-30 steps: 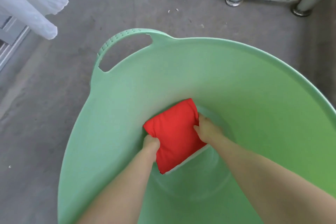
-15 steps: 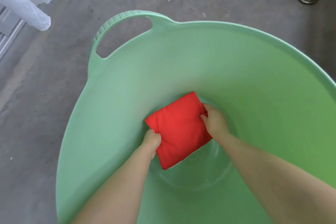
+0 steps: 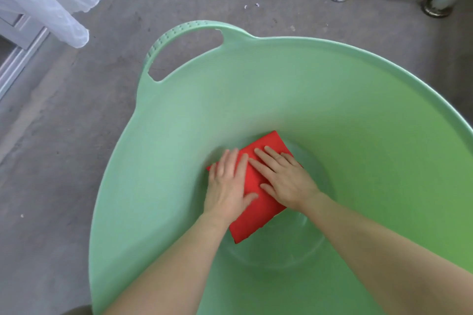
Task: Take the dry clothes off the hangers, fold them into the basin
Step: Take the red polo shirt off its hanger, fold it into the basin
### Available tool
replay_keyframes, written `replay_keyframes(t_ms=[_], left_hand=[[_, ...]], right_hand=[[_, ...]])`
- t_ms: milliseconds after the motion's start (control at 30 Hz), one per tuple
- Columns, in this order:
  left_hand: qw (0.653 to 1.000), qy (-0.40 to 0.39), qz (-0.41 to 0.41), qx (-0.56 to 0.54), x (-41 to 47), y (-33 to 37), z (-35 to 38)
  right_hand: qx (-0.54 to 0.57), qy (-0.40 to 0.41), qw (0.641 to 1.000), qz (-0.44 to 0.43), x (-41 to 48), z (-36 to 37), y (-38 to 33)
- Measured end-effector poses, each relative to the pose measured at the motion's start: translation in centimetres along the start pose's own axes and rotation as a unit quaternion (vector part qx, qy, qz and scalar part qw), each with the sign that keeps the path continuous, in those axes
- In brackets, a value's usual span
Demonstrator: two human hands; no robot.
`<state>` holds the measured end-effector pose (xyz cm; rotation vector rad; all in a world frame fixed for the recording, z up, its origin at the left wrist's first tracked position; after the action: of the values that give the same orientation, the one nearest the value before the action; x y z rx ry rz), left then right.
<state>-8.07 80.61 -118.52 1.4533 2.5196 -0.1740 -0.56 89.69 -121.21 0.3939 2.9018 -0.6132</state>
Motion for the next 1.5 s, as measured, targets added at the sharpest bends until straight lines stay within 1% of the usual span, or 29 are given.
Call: replay_keyframes(t_ms=[33,67,100,133,200,300,367,433,500,567,600,667,733,800,900,967,1167,1267,1400,1500], left_hand=[[0.998,-0.058,0.033,0.017,-0.2,0.7,1.6],[0.992,-0.112,0.042,0.03,-0.4,0.8,3.0],[0.988,-0.145,0.037,0.042,-0.6,0.5,4.1],[0.985,-0.161,0.027,0.055,-0.6,0.1,5.0],[0.983,-0.163,0.013,0.079,-0.4,-0.5,6.0],[0.983,-0.166,-0.008,0.083,0.3,-0.9,6.6],[0.979,-0.184,-0.016,0.087,0.4,-0.7,6.6],[0.974,-0.206,-0.018,0.096,0.1,-0.7,5.9],[0.969,-0.229,-0.023,0.092,-0.4,-0.9,4.2],[0.969,-0.236,-0.034,0.067,-0.7,-1.2,1.7],[0.97,-0.233,-0.042,0.047,-1.0,-1.3,0.1],[0.973,-0.22,-0.071,-0.021,-1.6,-1.7,-3.1],[0.968,-0.219,-0.091,-0.082,-2.4,-2.0,-6.3],[0.962,-0.225,-0.108,-0.106,-3.4,-2.2,-9.5],[0.946,-0.231,-0.16,-0.161,-5.1,-2.3,-15.0],[0.942,-0.226,-0.172,-0.179,-6.0,-2.2,-18.6],[0.939,-0.241,-0.15,-0.193,-9.7,-2.2,-28.0],[0.951,-0.217,-0.122,-0.185,-10.9,-3.1,-34.3],[0.959,-0.171,-0.102,-0.203,-12.2,-4.7,-43.0],[0.961,-0.15,-0.102,-0.211,-13.5,-6.1,-48.4]], right_hand=[[0.0,-0.028,1.0,0.001,0.1,0.9,0.0],[0.007,-0.049,0.999,0.011,0.2,1.7,0.2],[0.015,-0.062,0.998,0.027,0.2,2.2,0.6],[0.02,-0.07,0.996,0.045,0.1,2.7,1.1],[0.024,-0.082,0.994,0.075,-0.1,3.3,2.2],[0.034,-0.131,0.983,0.123,-0.4,4.1,4.1],[0.047,-0.145,0.974,0.17,-0.9,3.6,4.8],[0.048,-0.146,0.967,0.203,-1.5,1.9,4.8],[0.073,-0.13,0.961,0.233,-1.9,-0.5,4.7],[0.13,-0.115,0.949,0.265,-2.4,-2.8,4.7],[0.178,-0.108,0.938,0.275,-2.7,-4.1,4.5],[0.288,-0.085,0.906,0.298,-3.6,-6.7,3.7],[0.349,-0.071,0.88,0.314,-4.8,-9.9,2.5],[0.345,-0.082,0.879,0.318,-5.9,-12.9,1.0],[0.338,-0.098,0.882,0.312,-7.6,-17.8,-1.7],[0.344,-0.1,0.881,0.309,-8.6,-21.0,-3.5],[0.364,-0.121,0.867,0.319,-11.8,-29.2,-9.3],[0.391,-0.125,0.857,0.313,-12.2,-34.4,-12.8],[0.42,-0.062,0.851,0.31,-13.0,-42.1,-17.0],[0.443,-0.013,0.836,0.323,-14.0,-46.1,-19.6]])
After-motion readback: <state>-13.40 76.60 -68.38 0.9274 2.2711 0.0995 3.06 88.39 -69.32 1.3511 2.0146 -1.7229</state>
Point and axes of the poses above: each hand's wrist, its own x-axis towards the middle knuckle, its own z-axis out of the palm, y = z × x, the point moved 8 cm from there along x, towards the middle knuckle, and after that the axes turned 10 degrees about x, right-handed, at the moved point
